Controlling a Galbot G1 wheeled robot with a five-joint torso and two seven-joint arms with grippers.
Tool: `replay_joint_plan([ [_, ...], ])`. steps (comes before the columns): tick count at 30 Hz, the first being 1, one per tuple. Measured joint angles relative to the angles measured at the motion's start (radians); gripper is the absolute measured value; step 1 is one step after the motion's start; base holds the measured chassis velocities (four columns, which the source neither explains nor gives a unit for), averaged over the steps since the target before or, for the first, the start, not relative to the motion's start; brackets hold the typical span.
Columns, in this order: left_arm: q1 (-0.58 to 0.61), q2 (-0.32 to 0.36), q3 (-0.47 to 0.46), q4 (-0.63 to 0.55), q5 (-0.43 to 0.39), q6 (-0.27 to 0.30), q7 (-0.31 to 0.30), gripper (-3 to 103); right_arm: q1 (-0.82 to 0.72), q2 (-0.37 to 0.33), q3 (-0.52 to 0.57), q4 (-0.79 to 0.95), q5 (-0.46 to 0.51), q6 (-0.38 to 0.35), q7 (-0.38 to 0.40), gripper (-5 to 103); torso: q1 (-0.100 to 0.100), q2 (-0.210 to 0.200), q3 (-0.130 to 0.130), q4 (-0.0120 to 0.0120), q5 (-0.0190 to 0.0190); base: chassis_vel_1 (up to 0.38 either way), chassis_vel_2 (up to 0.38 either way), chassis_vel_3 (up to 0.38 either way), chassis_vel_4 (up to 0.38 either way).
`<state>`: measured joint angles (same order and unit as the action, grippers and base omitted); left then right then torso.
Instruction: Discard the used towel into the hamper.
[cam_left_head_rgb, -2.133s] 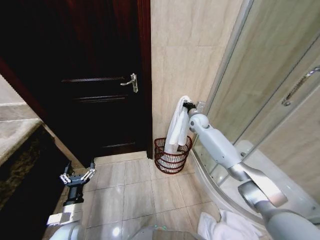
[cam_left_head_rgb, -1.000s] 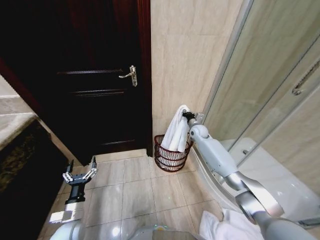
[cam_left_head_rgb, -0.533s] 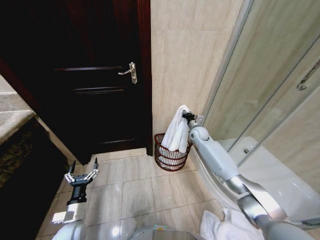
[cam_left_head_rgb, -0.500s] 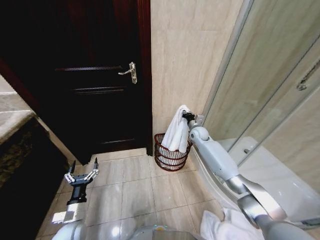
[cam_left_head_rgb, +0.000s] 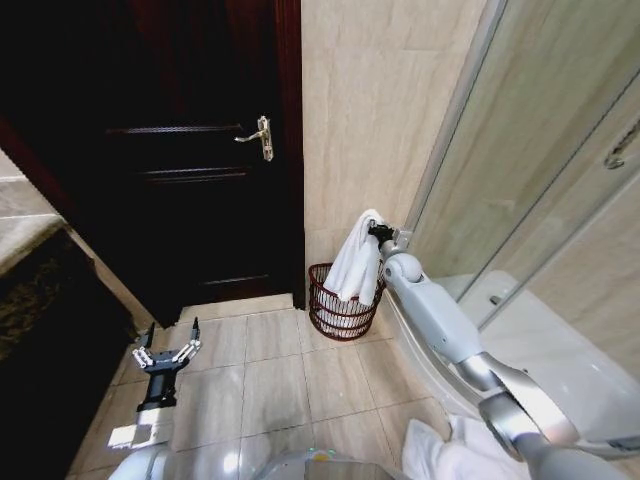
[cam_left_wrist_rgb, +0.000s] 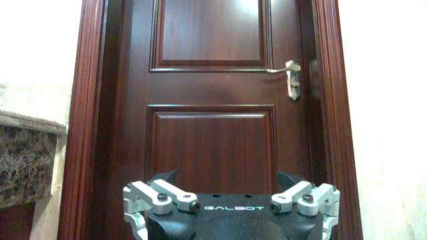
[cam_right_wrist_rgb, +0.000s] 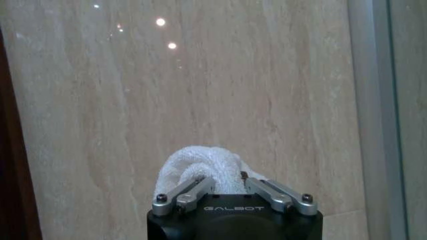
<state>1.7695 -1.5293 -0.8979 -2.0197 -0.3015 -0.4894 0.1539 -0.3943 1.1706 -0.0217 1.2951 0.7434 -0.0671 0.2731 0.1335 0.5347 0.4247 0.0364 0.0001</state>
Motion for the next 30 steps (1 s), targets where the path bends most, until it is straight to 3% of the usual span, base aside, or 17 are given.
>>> replay_joint_plan([
  [9,0.000,-0.006,0.008,0.000,0.014,0.000,0.000,100,-0.001,-0.012,0.002,0.061,0.004,-0.006,0.048,8,-0.016,-0.039,-0.024,0.0001,-0.0001,0.000,0.000,0.000,0.000],
  [30,0.001,-0.025,0.022,0.003,0.038,-0.001,0.003,100,-0.039,-0.033,0.017,0.119,-0.011,-0.030,0.042,8,-0.049,-0.124,-0.075,0.0000,0.0000,0.000,0.000,0.000,0.000],
])
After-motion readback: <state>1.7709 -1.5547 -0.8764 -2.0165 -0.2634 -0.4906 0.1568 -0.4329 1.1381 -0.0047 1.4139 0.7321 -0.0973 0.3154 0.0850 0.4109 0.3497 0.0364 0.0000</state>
